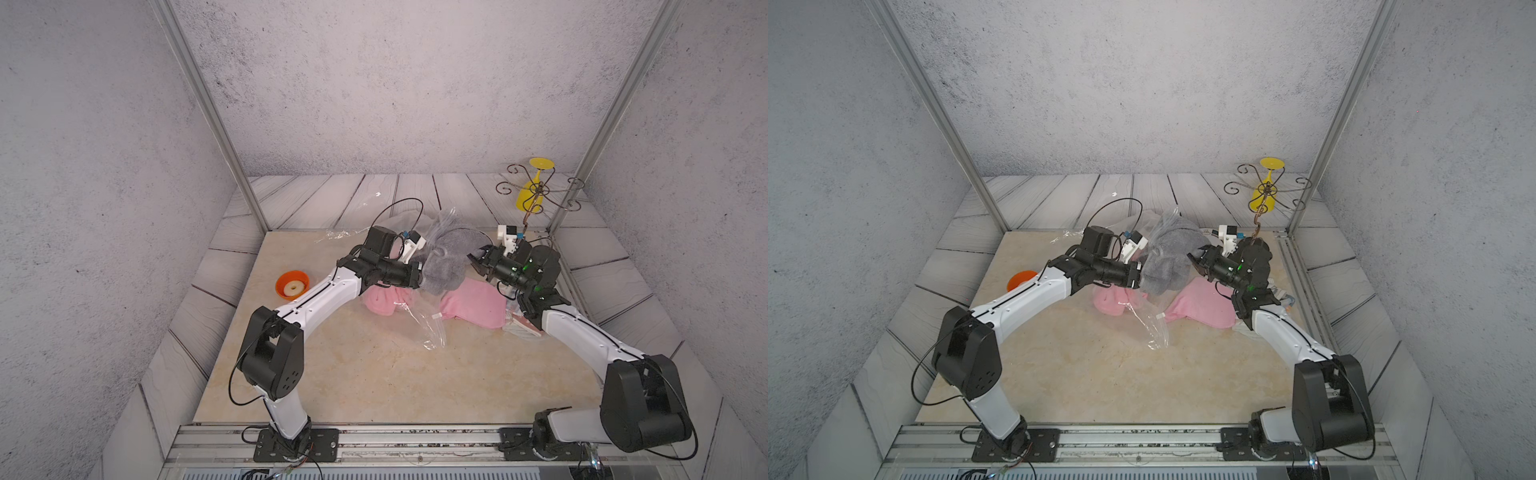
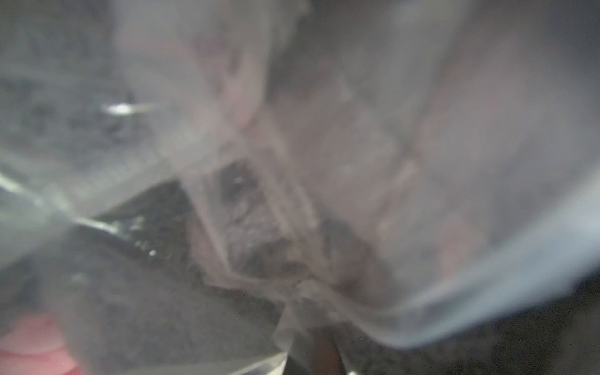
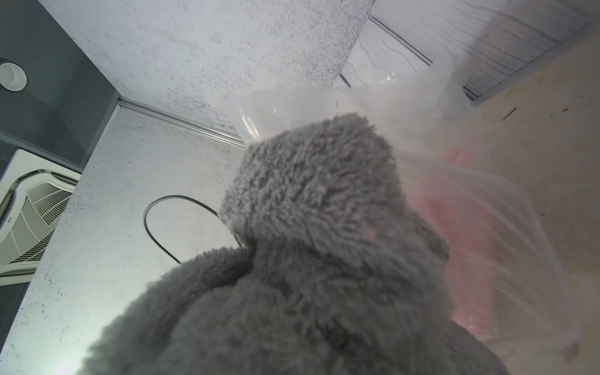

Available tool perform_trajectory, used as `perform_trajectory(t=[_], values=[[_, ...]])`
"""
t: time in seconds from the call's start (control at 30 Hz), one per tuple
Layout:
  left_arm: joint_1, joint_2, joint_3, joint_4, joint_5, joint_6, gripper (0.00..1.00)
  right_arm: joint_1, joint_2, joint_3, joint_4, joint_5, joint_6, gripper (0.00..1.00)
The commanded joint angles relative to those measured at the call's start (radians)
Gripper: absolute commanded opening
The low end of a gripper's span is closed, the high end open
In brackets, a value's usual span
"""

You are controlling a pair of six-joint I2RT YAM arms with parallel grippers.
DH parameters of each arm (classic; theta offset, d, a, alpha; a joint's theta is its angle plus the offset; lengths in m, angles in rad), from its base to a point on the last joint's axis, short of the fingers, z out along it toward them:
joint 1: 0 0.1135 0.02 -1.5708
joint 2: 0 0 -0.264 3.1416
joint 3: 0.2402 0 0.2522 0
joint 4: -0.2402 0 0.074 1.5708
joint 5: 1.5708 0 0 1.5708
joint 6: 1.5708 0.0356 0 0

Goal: Place the folded towel into the vacuum bag
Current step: Place the towel in the vacuum bag.

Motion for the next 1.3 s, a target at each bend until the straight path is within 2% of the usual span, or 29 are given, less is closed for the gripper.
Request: perform_trajectory(t=[0.0,0.17,0.3,0.37,0.5,0.7,0.77,0.87,0.97,1.17,1.27], values=[[0.021,-0.069,0.013,0.199,0.099,-0.118,0.0,0.074,0.04,0.054,-0.319,0.013,-0.274,0.0],[0.097,-0.064,0.03,0.408,0.13,-0.312,0.0,0.149,0.119,0.125,-0.667,0.099,-0.554,0.0],[0.128,-0.039,0.069,0.468,0.138,-0.375,0.0,0.199,0.174,0.203,-0.91,0.232,-0.743,0.0],[0.129,-0.027,0.087,0.505,0.147,-0.407,0.0,0.216,0.204,0.22,-0.98,0.303,-0.785,0.0],[0.125,-0.011,0.119,0.515,0.18,-0.426,0.0,0.215,0.244,0.216,-1.007,0.336,-0.765,0.0],[0.083,-0.051,0.084,0.206,0.143,-0.163,0.0,0.214,0.186,0.24,-0.907,0.233,-0.72,0.0],[0.071,-0.067,0.034,0.143,0.103,-0.097,0.0,0.213,0.158,0.272,-0.883,0.149,-0.721,0.0],[0.068,-0.074,-0.038,0.112,0.048,-0.065,0.0,0.214,0.112,0.282,-0.791,-0.018,-0.694,0.0],[0.065,-0.072,-0.082,0.103,0.033,-0.052,0.0,0.213,0.075,0.263,-0.654,-0.133,-0.617,0.0],[0.025,-0.091,-0.089,-0.023,0.028,0.089,0.0,0.214,0.133,0.242,-0.376,-0.152,-0.401,0.0],[0.012,-0.112,-0.094,-0.038,0.082,0.121,0.0,0.213,0.188,0.235,-0.214,-0.113,-0.259,0.0]])
